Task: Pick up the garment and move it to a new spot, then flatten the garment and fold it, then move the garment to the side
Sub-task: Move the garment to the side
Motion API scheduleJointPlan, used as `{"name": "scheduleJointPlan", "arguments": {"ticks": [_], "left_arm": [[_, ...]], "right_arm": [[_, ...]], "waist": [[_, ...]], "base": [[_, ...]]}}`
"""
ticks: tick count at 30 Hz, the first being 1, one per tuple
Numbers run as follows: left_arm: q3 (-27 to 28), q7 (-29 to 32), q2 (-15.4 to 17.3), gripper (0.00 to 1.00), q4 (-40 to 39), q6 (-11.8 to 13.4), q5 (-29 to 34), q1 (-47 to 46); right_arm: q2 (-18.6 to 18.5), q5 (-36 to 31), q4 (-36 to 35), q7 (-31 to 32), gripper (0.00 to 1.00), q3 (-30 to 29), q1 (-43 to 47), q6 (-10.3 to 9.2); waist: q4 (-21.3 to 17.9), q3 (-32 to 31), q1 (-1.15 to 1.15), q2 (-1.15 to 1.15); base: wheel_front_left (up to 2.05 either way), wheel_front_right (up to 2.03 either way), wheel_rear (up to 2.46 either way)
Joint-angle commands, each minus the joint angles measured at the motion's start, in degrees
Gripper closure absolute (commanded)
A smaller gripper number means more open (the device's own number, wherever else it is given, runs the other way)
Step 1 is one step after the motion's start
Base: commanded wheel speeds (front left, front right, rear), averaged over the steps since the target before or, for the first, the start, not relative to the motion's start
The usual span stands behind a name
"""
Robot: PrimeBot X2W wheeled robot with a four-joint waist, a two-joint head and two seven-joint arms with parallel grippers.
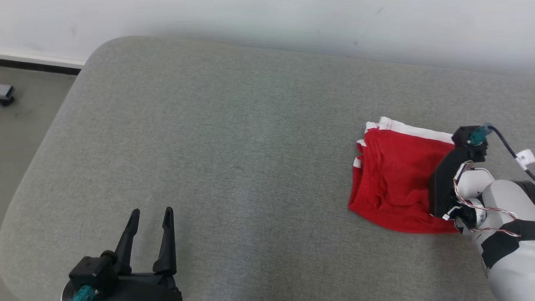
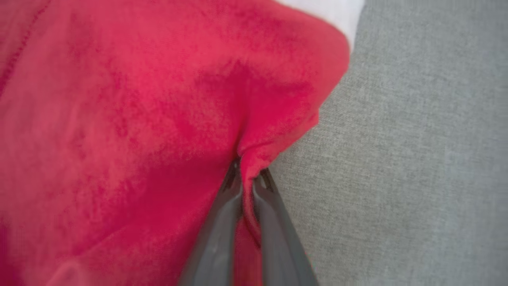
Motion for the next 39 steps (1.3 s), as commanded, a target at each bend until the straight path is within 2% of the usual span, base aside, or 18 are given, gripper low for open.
{"name": "scheduleJointPlan", "arguments": {"ticks": [1,8,12,18,22,28,36,39], "left_arm": [[0.12,0.02,0.04,0.0,-0.34,0.22,-0.12,0.33],[0.91,0.02,0.03,0.0,-1.67,0.72,-0.85,1.53],[1.21,0.02,0.03,0.0,-2.51,0.93,-1.11,1.79],[-0.09,0.02,0.05,0.0,-3.87,1.36,-1.17,0.05],[-0.62,0.02,0.05,0.0,-4.51,1.59,-0.72,-1.28],[-0.51,0.02,0.05,0.0,-5.1,1.0,0.91,-3.34],[-0.6,0.03,0.05,0.0,-5.66,-0.18,2.32,-6.16],[-1.2,0.03,0.05,0.0,-5.93,-0.64,2.76,-7.46]], "right_arm": [[-0.43,-0.11,-0.26,1.05,1.0,1.26,1.53,0.17],[-5.93,2.54,-12.45,5.73,1.0,13.76,-1.76,0.15],[-10.58,5.32,-19.35,8.37,1.0,20.55,-4.23,0.09],[-16.54,9.18,-26.01,9.46,1.0,24.95,-7.5,0.1],[-19.82,10.48,-27.9,9.74,1.0,26.56,-9.0,0.1],[-24.03,11.45,-28.34,6.86,1.0,27.8,-10.96,0.1],[-29.8,9.83,-23.85,2.22,1.0,27.16,-12.51,0.09],[-32.05,8.67,-20.51,-0.82,1.0,24.96,-12.02,0.09]], "waist": [[-1.19,-0.62,-0.01,0.0],[-7.32,-0.98,-0.01,0.0],[-11.91,-0.21,-0.01,0.0],[-17.17,1.81,-0.01,0.0],[-19.76,3.55,-0.01,0.0],[-22.37,6.72,-0.01,0.0],[-22.53,10.4,-0.01,0.0],[-21.51,12.03,-0.01,0.0]], "base": [[0.0,0.0,0.0],[0.0,0.0,0.0],[0.0,0.0,0.0],[0.0,0.0,0.0],[0.0,0.0,0.0],[0.0,0.0,0.0],[0.0,0.0,0.0],[0.0,0.0,0.0]]}}
